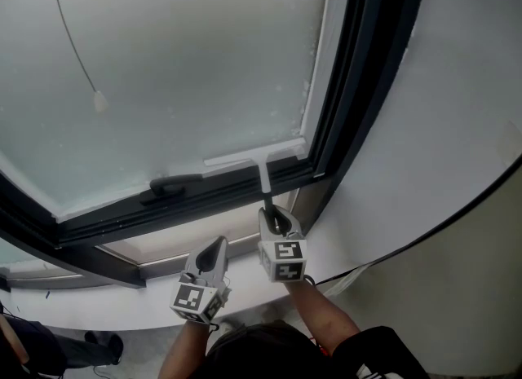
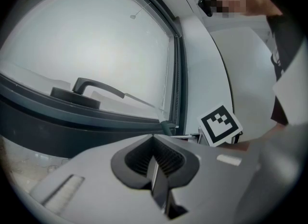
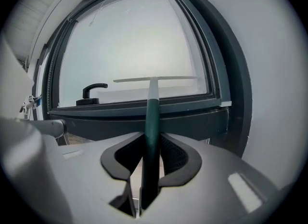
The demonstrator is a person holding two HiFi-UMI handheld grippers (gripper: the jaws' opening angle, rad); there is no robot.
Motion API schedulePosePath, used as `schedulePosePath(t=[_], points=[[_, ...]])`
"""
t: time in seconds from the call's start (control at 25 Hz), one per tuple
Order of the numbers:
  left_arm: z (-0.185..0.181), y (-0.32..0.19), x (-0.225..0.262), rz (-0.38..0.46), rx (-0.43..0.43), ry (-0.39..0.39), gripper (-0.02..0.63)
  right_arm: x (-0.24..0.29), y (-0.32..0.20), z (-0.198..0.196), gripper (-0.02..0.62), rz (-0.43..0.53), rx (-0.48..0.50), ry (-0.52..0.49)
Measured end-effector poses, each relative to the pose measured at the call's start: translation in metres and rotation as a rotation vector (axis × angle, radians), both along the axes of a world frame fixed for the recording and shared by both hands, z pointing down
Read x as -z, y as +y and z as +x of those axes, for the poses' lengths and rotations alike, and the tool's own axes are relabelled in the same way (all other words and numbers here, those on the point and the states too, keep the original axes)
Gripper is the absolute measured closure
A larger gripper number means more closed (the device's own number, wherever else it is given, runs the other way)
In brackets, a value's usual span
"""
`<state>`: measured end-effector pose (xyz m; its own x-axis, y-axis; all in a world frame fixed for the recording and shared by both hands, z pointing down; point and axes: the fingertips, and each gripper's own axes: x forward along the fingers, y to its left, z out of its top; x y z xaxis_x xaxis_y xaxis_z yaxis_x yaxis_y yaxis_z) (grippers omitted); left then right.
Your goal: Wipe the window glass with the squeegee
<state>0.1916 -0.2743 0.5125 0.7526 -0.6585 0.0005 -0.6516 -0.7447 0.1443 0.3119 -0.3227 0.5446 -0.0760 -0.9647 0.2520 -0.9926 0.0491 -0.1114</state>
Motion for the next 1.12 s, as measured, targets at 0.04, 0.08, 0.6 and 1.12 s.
schedulePosePath(t=[0.04,0.08,0.6,1.12], points=[[0.0,0.0,-0.001,-0.003,0.004,0.001,0.607,-0.002,0.001,0.0,0.5,-0.002,0.003,-0.002],[0.0,0.001,-0.001,-0.006,0.007,0.002,0.607,-0.003,0.001,-0.001,0.5,-0.004,0.006,-0.004],[-0.032,0.015,0.003,-0.001,0.141,0.007,0.607,0.026,0.021,0.006,0.5,0.142,0.025,-0.082],[-0.178,0.059,0.017,0.067,0.169,0.05,0.607,0.064,0.109,-0.058,0.5,0.248,-0.036,-0.071]])
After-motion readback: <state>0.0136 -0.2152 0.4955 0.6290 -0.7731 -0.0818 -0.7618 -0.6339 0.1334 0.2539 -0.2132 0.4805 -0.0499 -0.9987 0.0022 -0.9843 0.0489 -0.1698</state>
